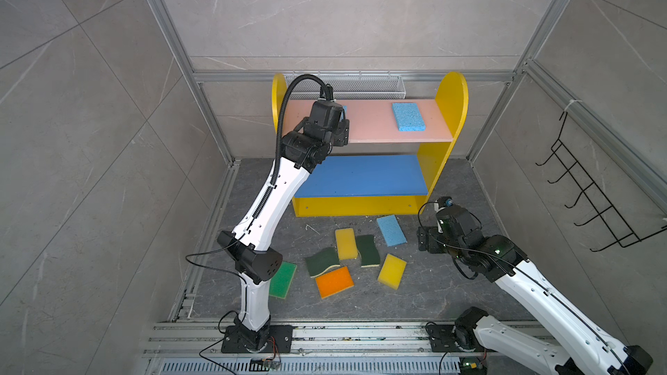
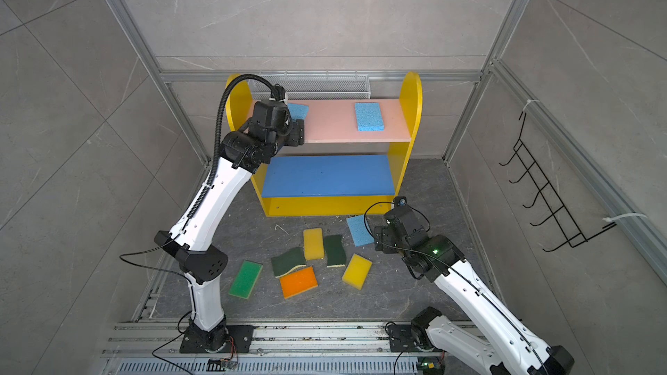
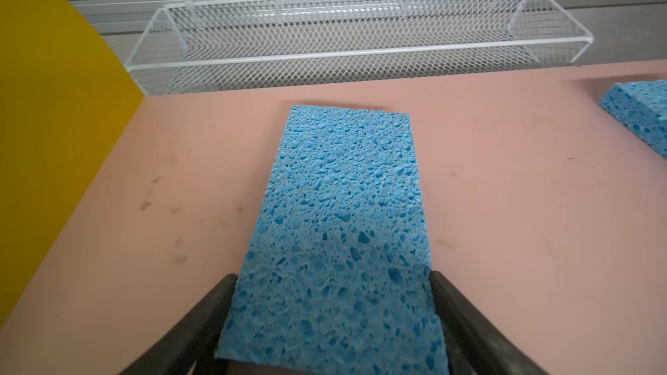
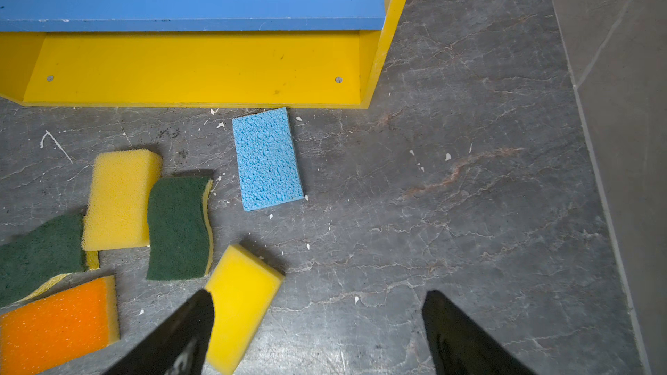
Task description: Place and organize the cleaning sponges onto the shelf
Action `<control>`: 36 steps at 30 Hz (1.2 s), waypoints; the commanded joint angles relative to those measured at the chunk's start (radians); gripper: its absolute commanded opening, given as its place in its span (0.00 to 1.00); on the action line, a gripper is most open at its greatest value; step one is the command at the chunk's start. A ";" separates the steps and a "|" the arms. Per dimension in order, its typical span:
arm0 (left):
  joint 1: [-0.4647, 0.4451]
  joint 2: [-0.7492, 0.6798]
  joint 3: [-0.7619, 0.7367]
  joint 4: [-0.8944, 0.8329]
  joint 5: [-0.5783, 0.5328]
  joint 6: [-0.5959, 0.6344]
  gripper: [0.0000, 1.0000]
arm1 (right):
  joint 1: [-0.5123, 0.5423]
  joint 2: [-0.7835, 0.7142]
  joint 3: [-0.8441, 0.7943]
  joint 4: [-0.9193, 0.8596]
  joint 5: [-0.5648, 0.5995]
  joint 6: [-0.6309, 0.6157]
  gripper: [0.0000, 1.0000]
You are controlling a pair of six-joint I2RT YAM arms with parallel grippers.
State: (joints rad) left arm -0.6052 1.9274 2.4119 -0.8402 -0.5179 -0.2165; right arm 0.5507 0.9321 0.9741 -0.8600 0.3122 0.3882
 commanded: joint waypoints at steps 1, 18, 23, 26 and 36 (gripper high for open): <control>0.007 -0.033 -0.065 -0.130 -0.101 -0.049 0.81 | 0.005 -0.007 -0.008 -0.017 0.019 -0.009 0.93; 0.027 0.012 -0.014 -0.144 0.005 -0.067 0.91 | 0.005 -0.041 -0.015 -0.042 0.021 0.000 0.93; 0.027 -0.012 -0.022 -0.142 0.017 -0.064 0.92 | 0.004 -0.042 -0.012 -0.043 0.021 0.003 0.93; 0.027 -0.036 -0.041 -0.128 0.024 -0.048 0.91 | 0.007 -0.042 -0.011 -0.045 0.019 0.005 0.93; 0.071 0.003 -0.049 -0.129 0.141 -0.032 0.82 | 0.005 -0.049 -0.006 -0.048 0.017 0.015 0.93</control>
State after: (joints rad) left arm -0.5480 1.8988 2.3932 -0.8589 -0.4595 -0.2489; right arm 0.5507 0.8993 0.9676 -0.8803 0.3149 0.3897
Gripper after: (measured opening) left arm 0.827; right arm 0.929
